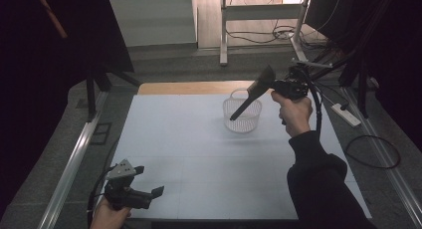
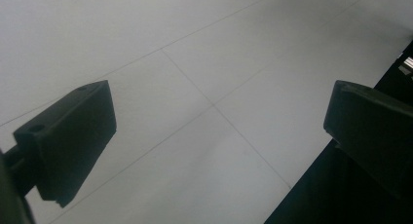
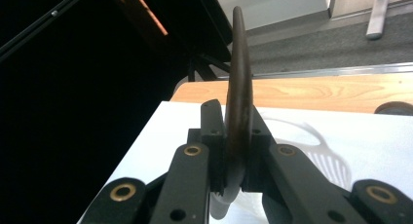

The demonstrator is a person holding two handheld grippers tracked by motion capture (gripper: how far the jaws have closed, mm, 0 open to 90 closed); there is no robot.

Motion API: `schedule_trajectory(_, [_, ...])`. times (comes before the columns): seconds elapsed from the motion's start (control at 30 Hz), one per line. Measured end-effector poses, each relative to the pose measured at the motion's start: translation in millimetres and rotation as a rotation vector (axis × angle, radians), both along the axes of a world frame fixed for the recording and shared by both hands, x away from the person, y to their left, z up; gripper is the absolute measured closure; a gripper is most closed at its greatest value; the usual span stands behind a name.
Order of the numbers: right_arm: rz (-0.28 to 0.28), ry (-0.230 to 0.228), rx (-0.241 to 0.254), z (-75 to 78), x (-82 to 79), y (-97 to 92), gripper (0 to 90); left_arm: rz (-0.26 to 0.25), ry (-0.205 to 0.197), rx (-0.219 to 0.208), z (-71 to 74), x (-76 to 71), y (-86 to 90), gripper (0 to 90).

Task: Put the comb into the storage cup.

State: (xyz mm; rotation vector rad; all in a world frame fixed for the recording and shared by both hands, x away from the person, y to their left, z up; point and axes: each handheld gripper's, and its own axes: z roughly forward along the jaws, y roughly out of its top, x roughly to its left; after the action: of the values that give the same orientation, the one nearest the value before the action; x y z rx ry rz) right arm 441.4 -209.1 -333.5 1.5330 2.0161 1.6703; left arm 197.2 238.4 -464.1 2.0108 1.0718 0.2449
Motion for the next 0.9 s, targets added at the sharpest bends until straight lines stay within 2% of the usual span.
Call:
schedule_trajectory(0.23, [-0.037, -0.008, -0.008, 0.5, 8.8, -4.9, 83.8, 0.008, 0.008, -0.006, 1.2, -4.0, 2.4, 0.0])
schedule_trajectory(0.57, [-0.075, -0.017, -0.018, 0.9, 18.2, -8.5, 83.8, 0.016, -0.005, -0.004, 3.0, -8.9, 4.6, 0.0])
schedule_trajectory(0.9, [-0.078, -0.021, -0.033, -8.5, 25.3, -2.4, 83.8, 0.016, -0.006, -0.004, 3.1, -9.5, 4.7, 0.0])
